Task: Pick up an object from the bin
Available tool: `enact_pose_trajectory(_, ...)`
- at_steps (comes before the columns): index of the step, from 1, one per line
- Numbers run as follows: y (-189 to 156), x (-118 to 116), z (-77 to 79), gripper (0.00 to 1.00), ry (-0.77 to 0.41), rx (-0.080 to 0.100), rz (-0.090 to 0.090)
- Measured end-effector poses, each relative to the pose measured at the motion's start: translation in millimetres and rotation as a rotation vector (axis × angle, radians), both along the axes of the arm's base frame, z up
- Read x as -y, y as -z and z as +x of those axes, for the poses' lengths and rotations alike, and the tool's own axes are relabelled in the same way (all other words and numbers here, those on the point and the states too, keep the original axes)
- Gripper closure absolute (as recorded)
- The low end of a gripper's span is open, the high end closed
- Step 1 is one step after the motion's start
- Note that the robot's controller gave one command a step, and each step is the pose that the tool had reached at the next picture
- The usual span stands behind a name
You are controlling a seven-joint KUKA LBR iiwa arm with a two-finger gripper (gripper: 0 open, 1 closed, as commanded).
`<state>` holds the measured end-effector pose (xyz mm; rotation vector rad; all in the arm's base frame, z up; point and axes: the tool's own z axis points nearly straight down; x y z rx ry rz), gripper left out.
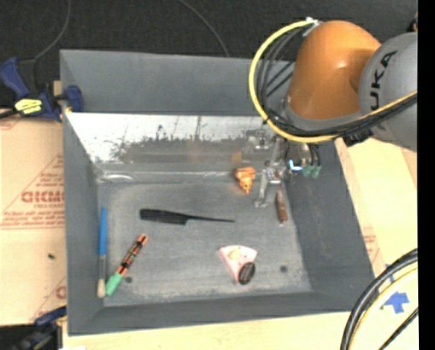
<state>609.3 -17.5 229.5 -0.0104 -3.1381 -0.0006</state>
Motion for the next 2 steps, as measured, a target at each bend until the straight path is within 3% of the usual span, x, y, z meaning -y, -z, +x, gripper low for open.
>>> enact_pose_trajectory(1,-5.1,0.2,1.3,0.0,0.0,0.009,-0.001)
enact_pose_trajectory(2,138.5,-40.1,1.1,0.0,0.082,0.008,0.001)
